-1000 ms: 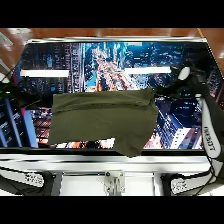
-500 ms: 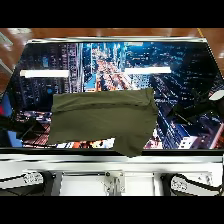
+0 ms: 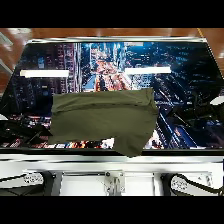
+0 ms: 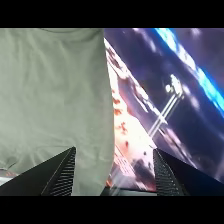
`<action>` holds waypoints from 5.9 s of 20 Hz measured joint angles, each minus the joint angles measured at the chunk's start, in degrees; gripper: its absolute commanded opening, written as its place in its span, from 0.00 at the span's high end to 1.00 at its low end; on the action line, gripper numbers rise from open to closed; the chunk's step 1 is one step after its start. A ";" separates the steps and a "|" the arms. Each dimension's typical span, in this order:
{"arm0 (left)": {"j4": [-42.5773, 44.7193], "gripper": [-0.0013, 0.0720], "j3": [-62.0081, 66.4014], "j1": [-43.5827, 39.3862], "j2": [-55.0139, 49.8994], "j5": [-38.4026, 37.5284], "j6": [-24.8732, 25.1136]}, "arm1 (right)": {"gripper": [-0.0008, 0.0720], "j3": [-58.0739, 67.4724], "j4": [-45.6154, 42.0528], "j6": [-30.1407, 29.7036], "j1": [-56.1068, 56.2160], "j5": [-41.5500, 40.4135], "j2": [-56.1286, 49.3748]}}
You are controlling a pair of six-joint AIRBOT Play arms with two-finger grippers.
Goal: Fold the shirts.
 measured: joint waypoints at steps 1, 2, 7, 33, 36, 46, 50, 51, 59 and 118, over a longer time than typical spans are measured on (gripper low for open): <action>0.31 0.09 -0.09 -0.57 -0.28 -0.04 -0.02 | 0.16 -0.04 0.09 -0.11 0.00 0.00 0.02; 0.44 0.09 -0.07 -1.11 -0.68 -0.02 -0.13 | 0.16 -0.07 0.22 -0.11 0.00 -0.02 0.02; -0.07 0.64 -0.57 -3.19 -2.64 1.22 -0.81 | 0.16 -0.11 0.31 0.13 0.00 0.46 0.02; -9.64 0.93 -0.39 -3.85 0.11 3.13 4.55 | 0.45 -19.19 1.42 13.90 24.28 -11.04 1.70; -10.86 0.93 -0.39 -3.85 0.17 3.23 5.53 | 0.90 -19.54 0.94 14.84 25.44 -12.96 1.68; -12.44 0.93 1.36 -3.61 4.09 5.09 8.48 | 0.90 -16.17 1.40 12.83 26.12 -15.04 10.64; -15.17 0.93 4.68 -3.61 4.66 4.87 9.14 | 0.90 -12.04 3.58 10.51 26.14 -16.52 11.26; -16.00 0.93 6.25 -3.63 4.72 4.90 9.20 | 0.90 -10.43 3.67 10.47 26.12 -17.77 11.19; -19.23 0.93 21.75 -7.21 -0.44 11.28 4.96 | 0.90 8.87 3.96 11.26 26.10 -27.82 -2.67; -33.44 0.93 42.71 -59.41 -25.22 25.79 -2.95 | 0.90 24.63 23.30 1.40 10.80 6.21 0.63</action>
